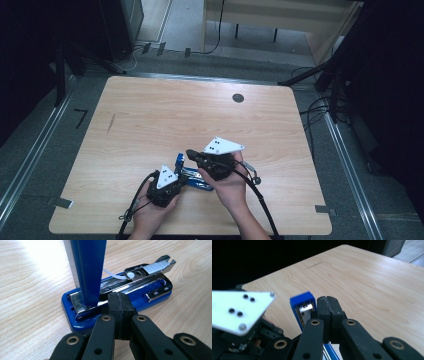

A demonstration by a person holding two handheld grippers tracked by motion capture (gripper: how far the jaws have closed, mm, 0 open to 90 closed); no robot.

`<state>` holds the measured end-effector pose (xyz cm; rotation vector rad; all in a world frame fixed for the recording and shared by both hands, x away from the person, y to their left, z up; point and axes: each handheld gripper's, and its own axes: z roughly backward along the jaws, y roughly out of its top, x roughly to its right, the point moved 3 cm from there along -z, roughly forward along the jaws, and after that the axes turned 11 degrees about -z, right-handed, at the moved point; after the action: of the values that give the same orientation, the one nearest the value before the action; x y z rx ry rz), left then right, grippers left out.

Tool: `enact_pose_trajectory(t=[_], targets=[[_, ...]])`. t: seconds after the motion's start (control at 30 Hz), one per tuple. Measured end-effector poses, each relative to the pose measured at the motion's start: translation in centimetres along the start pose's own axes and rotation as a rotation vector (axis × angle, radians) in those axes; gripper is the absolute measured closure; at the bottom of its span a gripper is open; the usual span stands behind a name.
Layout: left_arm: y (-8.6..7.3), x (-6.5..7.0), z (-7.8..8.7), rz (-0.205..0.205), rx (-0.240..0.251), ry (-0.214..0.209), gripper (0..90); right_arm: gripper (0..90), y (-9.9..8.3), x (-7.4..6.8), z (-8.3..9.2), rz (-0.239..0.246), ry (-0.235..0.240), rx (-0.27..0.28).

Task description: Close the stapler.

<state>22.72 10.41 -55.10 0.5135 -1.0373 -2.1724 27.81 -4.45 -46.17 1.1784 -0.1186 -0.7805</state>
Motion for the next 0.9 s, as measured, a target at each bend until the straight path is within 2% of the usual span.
enact_pose_trajectory(t=[0.33,0.67,0.9], targets=[[0.0,0.0,0.0,-0.006,-0.002,0.001,90.0,90.0,2.0,-1.4,-0.8,0.029,0.017,0.016],[0.0,0.0,0.0,-0.009,-0.001,0.002,90.0,90.0,1.6,-2.2,-1.8,0.047,0.036,-0.008],[0.0,0.0,0.0,-0.011,-0.002,0.003,90.0,90.0,1.4,-2.2,-1.6,0.055,0.031,-0.011]])
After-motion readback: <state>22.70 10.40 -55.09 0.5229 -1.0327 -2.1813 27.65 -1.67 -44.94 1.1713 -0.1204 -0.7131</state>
